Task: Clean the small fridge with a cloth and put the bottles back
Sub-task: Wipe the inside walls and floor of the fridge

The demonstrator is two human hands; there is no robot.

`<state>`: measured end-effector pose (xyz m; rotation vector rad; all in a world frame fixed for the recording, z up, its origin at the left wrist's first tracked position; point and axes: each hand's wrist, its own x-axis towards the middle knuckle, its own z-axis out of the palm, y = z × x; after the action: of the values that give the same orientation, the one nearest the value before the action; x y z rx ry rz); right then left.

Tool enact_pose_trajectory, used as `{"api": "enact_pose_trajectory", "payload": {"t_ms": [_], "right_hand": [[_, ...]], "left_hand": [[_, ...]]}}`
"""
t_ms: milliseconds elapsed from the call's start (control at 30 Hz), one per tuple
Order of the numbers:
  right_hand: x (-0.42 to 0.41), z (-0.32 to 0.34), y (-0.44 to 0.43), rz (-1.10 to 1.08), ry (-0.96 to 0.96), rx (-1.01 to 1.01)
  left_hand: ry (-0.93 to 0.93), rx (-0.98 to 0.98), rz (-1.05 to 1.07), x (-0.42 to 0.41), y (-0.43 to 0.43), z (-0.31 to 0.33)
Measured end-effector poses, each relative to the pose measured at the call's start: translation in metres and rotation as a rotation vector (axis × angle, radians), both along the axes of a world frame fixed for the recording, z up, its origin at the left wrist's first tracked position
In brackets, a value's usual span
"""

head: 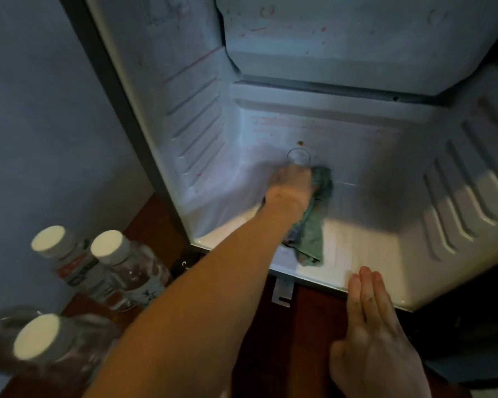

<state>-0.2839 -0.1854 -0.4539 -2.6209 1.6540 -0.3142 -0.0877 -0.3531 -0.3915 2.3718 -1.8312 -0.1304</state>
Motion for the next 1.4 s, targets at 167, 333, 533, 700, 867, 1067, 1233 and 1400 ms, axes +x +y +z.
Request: {"api": "enact_pose_trajectory", "payload": {"t_ms": [167, 333, 533, 700, 867, 1067, 1233, 1400], "right_hand": [[-0.002, 0.000, -0.003, 0.008, -0.013, 0.036], [0.003, 0.005, 0.000, -0.005, 0.013, 0.130], [0.015, 0.047, 0.001, -0.070, 0.174, 0.352], [0.042, 0.088, -0.015, -0.022, -0.432, 0.090], [0.127, 0.086, -0.035, 0.291, -0.159, 0.187], [0.152, 0.052, -0.034, 0.306, 0.083, 0.165], [0.131, 0.074, -0.036, 0.174, -0.827, 0.671], [0.112, 0.125, -0.027, -0.126, -1.725, 1.594]], "left_hand": [[-0.266, 0.066, 0.156, 0.050, 0.028, 0.009], [-0.519, 0.180, 0.128, 0.032, 0.054, 0.009], [-0.495, 0.390, 0.177, 0.010, 0.082, 0.026], [-0.225, 0.312, 0.156, 0.023, 0.103, 0.055], [-0.103, 0.396, 0.229, 0.038, 0.121, 0.113], [-0.247, 0.294, 0.087, 0.044, 0.129, 0.192], [-0.612, 0.108, -0.173, 0.063, 0.143, 0.238], [-0.655, -0.068, -0.431, 0.089, 0.174, 0.281]]}}
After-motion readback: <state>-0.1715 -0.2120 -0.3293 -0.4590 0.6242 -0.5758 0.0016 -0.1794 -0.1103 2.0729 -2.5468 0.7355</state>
